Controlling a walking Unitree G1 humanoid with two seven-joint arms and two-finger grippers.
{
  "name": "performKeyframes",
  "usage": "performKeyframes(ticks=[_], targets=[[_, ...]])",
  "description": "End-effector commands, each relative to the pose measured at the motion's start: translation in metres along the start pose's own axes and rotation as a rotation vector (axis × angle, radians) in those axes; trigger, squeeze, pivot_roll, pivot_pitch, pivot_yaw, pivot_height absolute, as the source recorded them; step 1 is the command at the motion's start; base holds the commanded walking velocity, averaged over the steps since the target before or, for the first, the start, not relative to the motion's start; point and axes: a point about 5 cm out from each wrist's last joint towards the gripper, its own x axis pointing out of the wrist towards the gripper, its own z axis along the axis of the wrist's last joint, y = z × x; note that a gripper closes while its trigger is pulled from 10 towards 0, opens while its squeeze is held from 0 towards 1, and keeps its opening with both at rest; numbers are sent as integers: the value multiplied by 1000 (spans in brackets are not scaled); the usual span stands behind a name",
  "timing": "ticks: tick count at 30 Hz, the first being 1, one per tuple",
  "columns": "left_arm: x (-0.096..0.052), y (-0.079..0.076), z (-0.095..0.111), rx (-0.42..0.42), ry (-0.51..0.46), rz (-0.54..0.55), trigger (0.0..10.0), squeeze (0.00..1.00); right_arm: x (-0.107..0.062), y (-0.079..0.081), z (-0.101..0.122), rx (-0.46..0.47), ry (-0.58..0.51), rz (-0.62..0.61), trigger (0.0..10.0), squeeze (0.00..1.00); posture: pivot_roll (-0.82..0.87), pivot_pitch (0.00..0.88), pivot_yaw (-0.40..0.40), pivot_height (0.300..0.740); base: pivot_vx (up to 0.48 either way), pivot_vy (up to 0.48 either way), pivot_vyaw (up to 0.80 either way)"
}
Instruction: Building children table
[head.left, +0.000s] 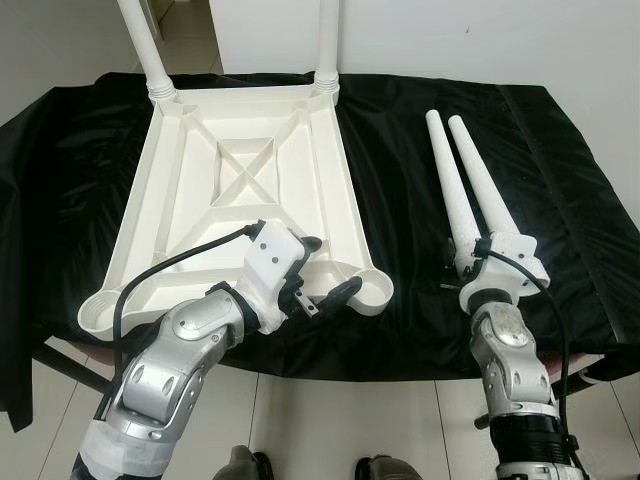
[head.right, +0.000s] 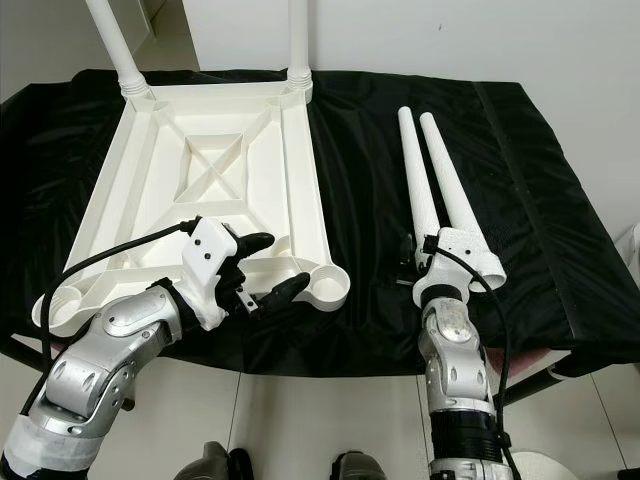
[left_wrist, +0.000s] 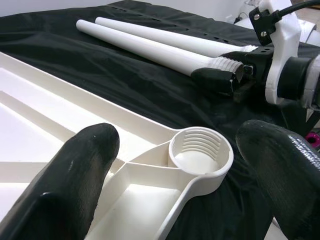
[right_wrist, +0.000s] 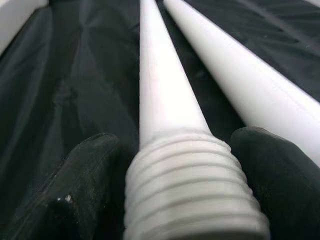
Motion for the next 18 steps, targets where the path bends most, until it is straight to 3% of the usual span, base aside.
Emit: performKeyframes(ticks=[1, 18], targets=[[-3, 4, 1, 1, 3, 96, 10000, 0, 2, 0, -4, 1, 28, 15, 10000, 0, -152, 132, 43, 740, 0, 0, 0], [-3, 3, 5, 22, -6, 119, 10000, 0, 9, 5, -8, -10, 94, 104, 10000, 0, -148, 142, 39, 740, 0, 0, 0]])
